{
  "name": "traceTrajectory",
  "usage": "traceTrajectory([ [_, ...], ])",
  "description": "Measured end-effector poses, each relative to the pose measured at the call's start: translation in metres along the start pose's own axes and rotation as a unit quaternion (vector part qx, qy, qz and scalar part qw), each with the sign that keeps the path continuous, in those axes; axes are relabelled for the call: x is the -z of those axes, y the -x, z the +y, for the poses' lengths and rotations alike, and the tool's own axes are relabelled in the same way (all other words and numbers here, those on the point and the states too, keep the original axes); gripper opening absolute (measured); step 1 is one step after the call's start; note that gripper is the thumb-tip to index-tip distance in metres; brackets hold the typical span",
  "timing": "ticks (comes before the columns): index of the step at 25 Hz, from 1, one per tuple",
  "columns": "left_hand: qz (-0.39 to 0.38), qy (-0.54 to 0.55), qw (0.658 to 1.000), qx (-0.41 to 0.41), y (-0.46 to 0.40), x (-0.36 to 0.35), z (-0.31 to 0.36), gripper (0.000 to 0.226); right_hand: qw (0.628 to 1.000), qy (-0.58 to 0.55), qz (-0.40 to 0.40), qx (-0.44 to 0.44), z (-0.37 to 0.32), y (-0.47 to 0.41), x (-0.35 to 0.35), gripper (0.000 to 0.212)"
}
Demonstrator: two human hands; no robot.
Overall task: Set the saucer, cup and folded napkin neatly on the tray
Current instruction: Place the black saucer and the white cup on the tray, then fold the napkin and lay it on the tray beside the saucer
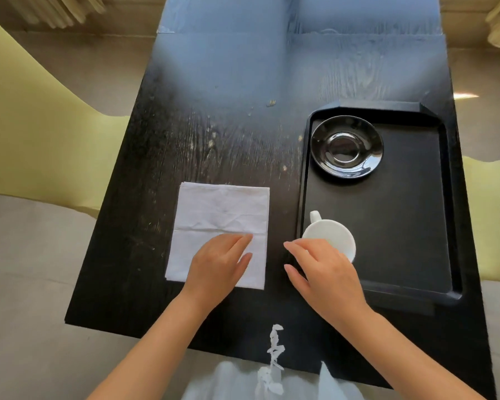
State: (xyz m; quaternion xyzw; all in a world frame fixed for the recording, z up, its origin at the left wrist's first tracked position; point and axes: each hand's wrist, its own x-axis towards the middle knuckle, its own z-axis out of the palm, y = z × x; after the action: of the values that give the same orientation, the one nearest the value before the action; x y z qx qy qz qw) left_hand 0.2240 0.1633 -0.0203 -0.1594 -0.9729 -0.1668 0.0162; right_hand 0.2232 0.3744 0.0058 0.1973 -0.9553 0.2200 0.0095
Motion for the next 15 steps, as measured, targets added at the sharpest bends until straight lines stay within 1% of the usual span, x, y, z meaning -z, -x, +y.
traceTrajectory([
  [3,-0.054,-0.037,0.996,0.059,0.022,0.008,-0.045,0.045,0.999,0.027,-0.022,-0.036,-0.033,-0.008,-0.042,0.047],
  [6,-0.116,-0.074,0.987,0.082,0.042,0.005,-0.082,0.056,0.992,0.09,-0.067,-0.061,-0.054,-0.009,-0.086,0.06],
  [8,-0.155,-0.071,0.983,0.07,0.053,-0.003,-0.095,0.06,0.984,0.126,-0.094,-0.08,-0.059,-0.006,-0.107,0.067],
  [11,-0.205,-0.038,0.977,0.036,0.067,-0.017,-0.106,0.062,0.975,0.159,-0.114,-0.106,-0.058,0.001,-0.123,0.071],
  [14,-0.184,-0.049,0.982,0.0,0.072,-0.018,-0.113,0.068,0.971,0.179,-0.127,-0.099,-0.056,0.007,-0.127,0.074],
  [15,-0.188,-0.049,0.981,-0.009,0.073,-0.018,-0.115,0.07,0.971,0.18,-0.131,-0.092,-0.055,0.008,-0.127,0.075],
])
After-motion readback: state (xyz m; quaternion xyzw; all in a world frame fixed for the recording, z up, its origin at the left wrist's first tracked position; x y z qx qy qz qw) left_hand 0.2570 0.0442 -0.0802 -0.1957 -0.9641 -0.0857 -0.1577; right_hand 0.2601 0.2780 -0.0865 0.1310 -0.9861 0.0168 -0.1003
